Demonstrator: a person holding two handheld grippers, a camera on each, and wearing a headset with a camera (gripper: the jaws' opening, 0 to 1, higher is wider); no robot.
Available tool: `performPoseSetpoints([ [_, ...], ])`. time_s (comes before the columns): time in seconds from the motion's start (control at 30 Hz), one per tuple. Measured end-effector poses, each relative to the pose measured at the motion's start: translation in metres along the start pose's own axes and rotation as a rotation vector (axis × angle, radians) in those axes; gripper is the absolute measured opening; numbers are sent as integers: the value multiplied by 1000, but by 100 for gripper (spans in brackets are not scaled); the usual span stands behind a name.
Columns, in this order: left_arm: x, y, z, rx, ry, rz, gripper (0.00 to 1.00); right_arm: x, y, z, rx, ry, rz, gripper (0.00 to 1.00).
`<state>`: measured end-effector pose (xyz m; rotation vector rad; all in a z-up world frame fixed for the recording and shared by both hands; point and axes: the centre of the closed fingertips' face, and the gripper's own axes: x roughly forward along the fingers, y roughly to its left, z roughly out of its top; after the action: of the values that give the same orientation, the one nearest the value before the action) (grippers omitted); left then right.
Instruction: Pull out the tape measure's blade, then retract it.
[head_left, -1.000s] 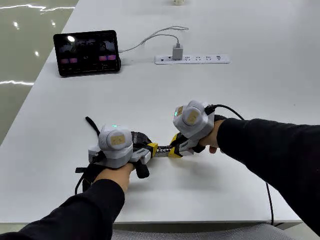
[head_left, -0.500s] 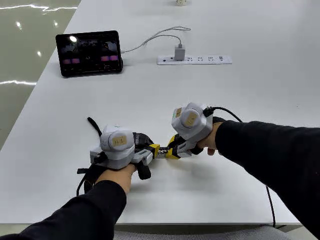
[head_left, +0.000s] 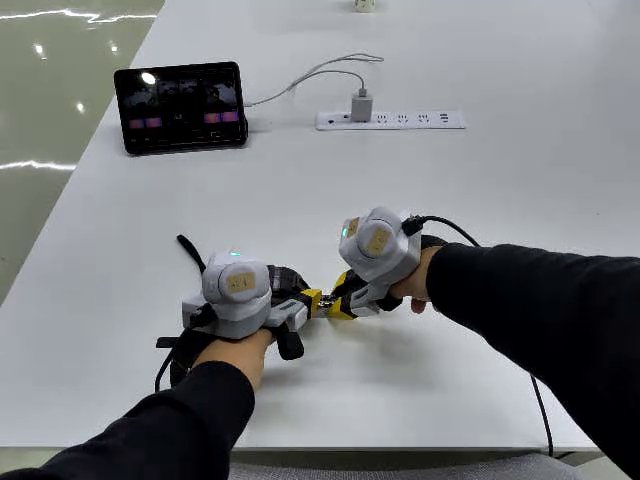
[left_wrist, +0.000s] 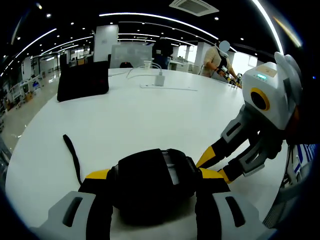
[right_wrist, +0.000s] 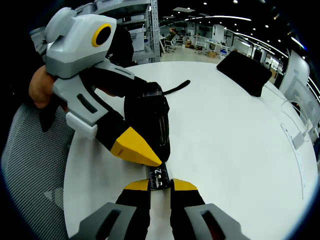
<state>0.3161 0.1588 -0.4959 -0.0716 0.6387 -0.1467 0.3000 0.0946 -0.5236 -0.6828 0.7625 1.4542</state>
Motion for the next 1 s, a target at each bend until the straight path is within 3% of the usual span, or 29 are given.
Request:
performPoseSetpoints([
  [1.0,0,0,1,-9,-4,-6,62,11,1,13,10,-39,1,11],
])
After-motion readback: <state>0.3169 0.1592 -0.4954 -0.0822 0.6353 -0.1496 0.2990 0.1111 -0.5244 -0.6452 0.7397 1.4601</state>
